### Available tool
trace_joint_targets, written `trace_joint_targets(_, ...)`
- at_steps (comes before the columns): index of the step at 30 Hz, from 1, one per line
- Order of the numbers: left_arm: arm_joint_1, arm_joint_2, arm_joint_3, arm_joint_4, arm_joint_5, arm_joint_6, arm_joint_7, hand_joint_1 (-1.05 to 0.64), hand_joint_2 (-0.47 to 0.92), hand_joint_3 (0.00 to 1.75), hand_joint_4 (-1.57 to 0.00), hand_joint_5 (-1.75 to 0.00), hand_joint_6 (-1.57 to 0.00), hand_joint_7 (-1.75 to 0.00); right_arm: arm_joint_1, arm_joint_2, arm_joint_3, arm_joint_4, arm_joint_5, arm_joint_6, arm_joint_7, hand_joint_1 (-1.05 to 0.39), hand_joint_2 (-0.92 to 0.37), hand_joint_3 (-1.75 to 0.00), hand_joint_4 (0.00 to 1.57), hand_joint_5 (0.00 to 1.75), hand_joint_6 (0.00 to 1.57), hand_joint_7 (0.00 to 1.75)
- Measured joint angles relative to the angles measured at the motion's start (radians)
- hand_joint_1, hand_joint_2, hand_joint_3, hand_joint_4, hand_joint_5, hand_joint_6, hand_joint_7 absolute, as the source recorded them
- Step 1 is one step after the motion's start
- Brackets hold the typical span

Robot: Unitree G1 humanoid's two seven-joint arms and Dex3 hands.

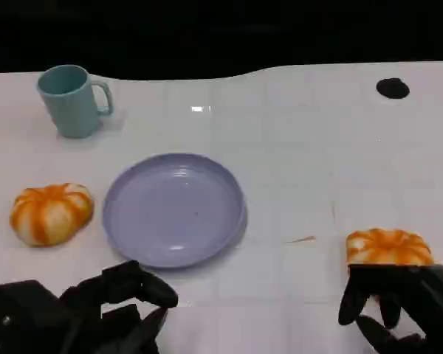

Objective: Grasp the bread from the table and place it into the plate.

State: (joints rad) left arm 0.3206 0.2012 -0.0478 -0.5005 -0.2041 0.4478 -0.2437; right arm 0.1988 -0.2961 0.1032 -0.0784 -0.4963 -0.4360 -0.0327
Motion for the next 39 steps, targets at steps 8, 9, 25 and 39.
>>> trace_joint_targets(8, -0.001, 0.000, 0.000, 0.004, 0.002, -0.001, 0.000, -0.28, 0.79, 0.69, -0.65, -1.75, -0.62, -1.30, -0.003, 0.000, 0.000, 0.007, 0.000, -0.004, -0.001, -0.09, -0.21, -1.32, 0.93, 1.75, 0.90, 1.25)
trace_joint_targets(9, -0.001, 0.000, 0.000, 0.004, 0.002, -0.001, 0.000, -0.28, 0.79, 0.69, -0.65, -1.75, -0.62, -1.30, -0.003, 0.000, 0.000, 0.007, 0.000, -0.004, -0.001, -0.09, -0.21, -1.32, 0.93, 1.75, 0.90, 1.25)
trace_joint_targets(25, -0.003, 0.000, -0.001, 0.006, 0.002, -0.002, 0.000, -0.28, 0.80, 0.69, -0.65, -1.75, -0.62, -1.30, -0.004, 0.000, 0.000, 0.009, 0.000, -0.003, -0.001, -0.09, -0.23, -1.30, 0.91, 1.75, 0.89, 1.24)
trace_joint_targets(39, -0.004, 0.000, -0.001, 0.015, 0.001, -0.002, 0.000, -0.28, 0.79, 0.69, -0.65, -1.75, -0.62, -1.30, -0.005, -0.004, -0.025, -0.066, -0.093, 0.031, -0.039, -0.22, -0.30, -0.95, 0.84, 1.15, 0.98, 0.48)
